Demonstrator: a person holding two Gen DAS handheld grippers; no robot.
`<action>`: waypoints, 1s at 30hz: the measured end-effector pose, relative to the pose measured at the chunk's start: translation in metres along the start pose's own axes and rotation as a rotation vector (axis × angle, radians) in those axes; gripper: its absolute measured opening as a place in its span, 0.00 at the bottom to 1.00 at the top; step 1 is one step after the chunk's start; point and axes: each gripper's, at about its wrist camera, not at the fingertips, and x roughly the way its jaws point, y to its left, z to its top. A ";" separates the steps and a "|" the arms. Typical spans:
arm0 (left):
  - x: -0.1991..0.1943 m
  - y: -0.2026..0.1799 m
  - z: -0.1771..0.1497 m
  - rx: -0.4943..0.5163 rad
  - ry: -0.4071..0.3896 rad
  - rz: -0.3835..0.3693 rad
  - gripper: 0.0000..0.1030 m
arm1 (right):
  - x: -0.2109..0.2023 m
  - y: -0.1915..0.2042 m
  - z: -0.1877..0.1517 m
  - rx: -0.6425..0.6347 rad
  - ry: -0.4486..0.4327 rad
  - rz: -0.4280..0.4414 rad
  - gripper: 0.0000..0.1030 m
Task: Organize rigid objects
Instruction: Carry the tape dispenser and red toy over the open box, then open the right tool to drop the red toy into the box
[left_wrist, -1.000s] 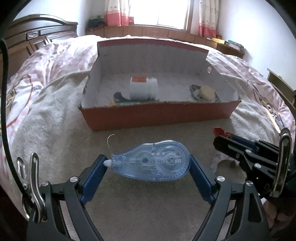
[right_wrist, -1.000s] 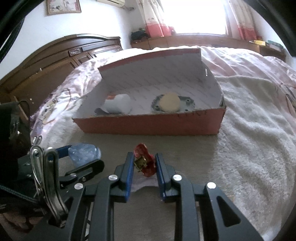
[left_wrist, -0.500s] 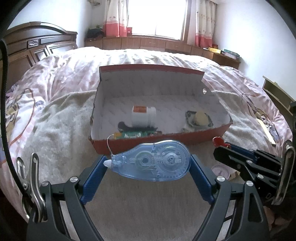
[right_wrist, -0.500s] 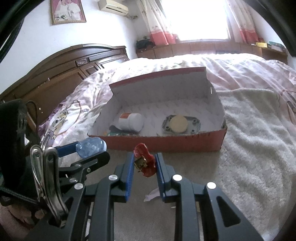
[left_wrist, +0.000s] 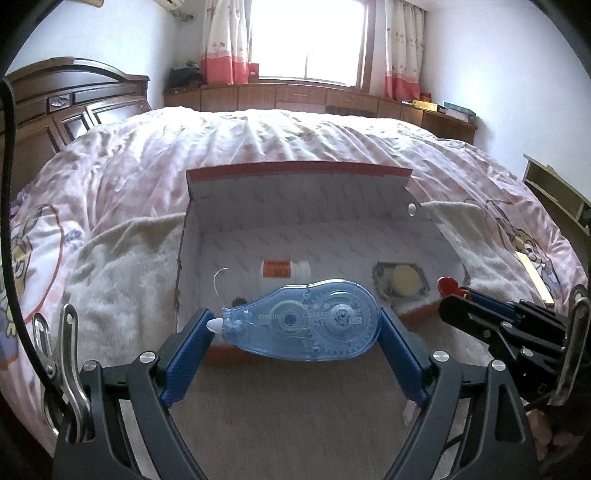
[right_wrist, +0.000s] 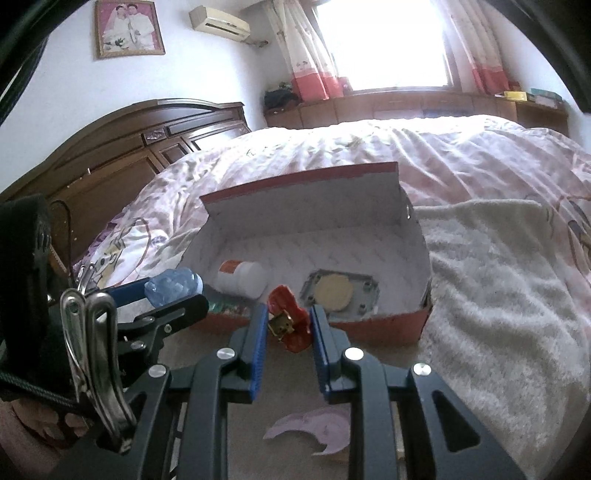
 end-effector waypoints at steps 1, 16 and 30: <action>0.001 0.000 0.002 0.000 0.000 0.001 0.87 | 0.001 -0.002 0.002 0.001 -0.002 -0.005 0.23; 0.034 0.004 0.018 -0.016 0.021 0.005 0.87 | 0.021 -0.022 0.016 0.025 -0.001 -0.055 0.23; 0.059 0.008 0.019 -0.021 0.045 0.017 0.87 | 0.035 -0.038 0.018 0.046 0.004 -0.100 0.23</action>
